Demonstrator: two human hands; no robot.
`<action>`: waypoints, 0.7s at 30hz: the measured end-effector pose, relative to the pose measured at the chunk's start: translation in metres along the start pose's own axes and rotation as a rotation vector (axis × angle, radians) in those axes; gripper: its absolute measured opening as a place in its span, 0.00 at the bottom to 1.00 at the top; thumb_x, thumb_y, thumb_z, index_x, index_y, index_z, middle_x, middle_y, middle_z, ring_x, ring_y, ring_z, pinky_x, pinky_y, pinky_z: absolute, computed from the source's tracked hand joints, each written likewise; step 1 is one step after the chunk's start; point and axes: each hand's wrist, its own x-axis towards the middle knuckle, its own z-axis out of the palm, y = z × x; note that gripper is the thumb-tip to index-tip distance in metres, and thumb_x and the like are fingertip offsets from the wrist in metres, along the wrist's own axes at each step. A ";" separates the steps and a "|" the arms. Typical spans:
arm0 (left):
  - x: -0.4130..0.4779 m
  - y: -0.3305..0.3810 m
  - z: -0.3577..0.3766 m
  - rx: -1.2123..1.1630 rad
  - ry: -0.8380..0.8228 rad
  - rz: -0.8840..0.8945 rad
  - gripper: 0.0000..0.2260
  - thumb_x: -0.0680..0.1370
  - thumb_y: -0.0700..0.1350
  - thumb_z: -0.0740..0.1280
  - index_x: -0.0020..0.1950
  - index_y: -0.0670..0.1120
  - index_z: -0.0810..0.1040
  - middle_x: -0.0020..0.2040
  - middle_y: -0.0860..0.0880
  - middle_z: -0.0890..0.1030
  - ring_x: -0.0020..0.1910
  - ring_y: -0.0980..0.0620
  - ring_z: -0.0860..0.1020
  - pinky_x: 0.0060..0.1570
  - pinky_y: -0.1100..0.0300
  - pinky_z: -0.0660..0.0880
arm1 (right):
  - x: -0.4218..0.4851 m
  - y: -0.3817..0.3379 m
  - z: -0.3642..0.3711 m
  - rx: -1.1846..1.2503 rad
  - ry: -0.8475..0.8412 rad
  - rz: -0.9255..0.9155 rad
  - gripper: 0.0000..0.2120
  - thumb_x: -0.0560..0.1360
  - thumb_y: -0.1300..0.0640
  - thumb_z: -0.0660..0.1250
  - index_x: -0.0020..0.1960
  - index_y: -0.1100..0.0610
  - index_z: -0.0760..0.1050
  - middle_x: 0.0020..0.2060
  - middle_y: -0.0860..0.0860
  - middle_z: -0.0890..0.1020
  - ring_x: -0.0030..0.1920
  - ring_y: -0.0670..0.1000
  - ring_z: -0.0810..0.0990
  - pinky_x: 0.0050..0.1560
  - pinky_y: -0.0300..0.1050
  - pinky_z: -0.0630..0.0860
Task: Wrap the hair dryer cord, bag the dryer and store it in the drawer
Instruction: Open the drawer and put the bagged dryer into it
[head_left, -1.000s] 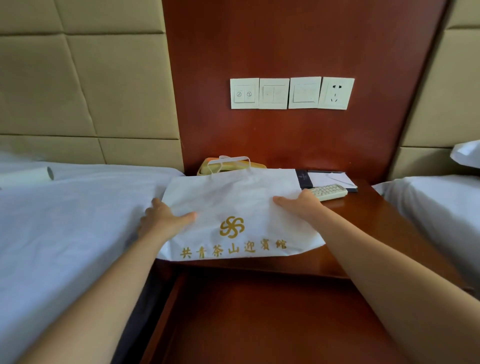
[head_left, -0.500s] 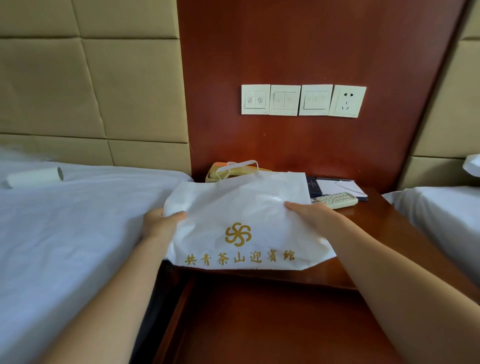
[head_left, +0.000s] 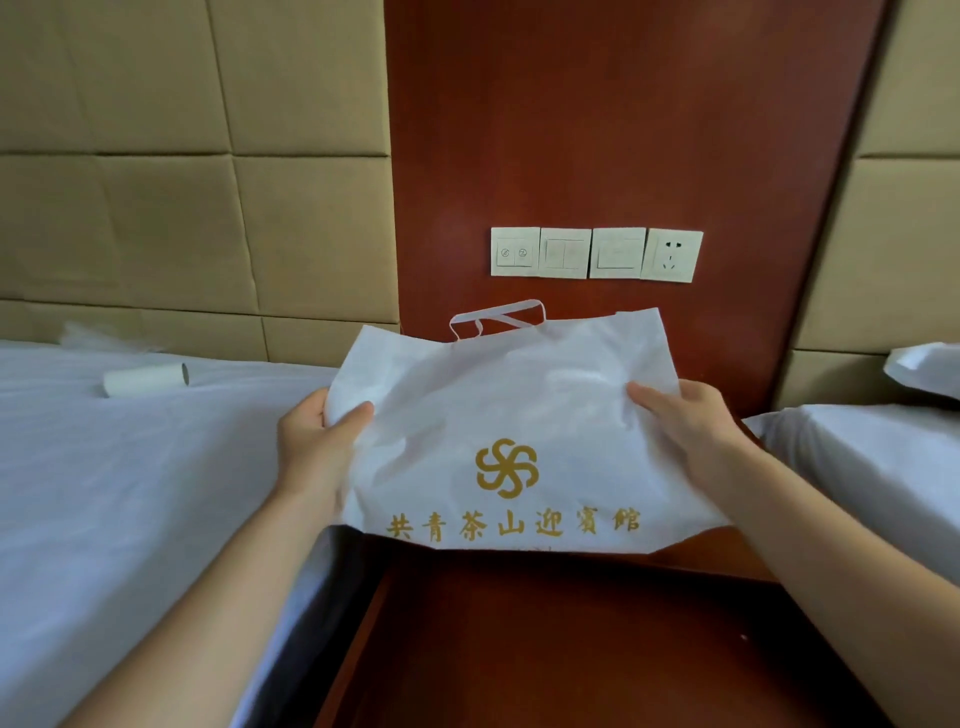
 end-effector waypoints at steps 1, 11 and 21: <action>-0.011 0.007 -0.001 -0.007 -0.020 0.001 0.06 0.74 0.37 0.68 0.51 0.43 0.79 0.40 0.48 0.80 0.37 0.49 0.76 0.37 0.60 0.73 | -0.010 -0.004 -0.010 0.013 0.010 -0.019 0.05 0.74 0.58 0.69 0.44 0.60 0.78 0.35 0.53 0.81 0.33 0.54 0.80 0.36 0.45 0.77; -0.096 0.007 -0.010 0.160 -0.174 -0.082 0.11 0.74 0.39 0.70 0.54 0.50 0.76 0.50 0.47 0.80 0.45 0.47 0.79 0.48 0.53 0.76 | -0.109 0.018 -0.092 0.003 0.080 0.051 0.10 0.74 0.56 0.69 0.52 0.61 0.78 0.43 0.56 0.83 0.43 0.58 0.82 0.47 0.51 0.79; -0.141 -0.034 -0.010 0.408 -0.505 -0.227 0.32 0.68 0.38 0.73 0.68 0.54 0.67 0.60 0.40 0.77 0.52 0.39 0.80 0.55 0.45 0.77 | -0.159 0.082 -0.139 -0.083 0.118 0.272 0.05 0.74 0.62 0.67 0.40 0.63 0.77 0.33 0.56 0.80 0.31 0.54 0.78 0.28 0.40 0.73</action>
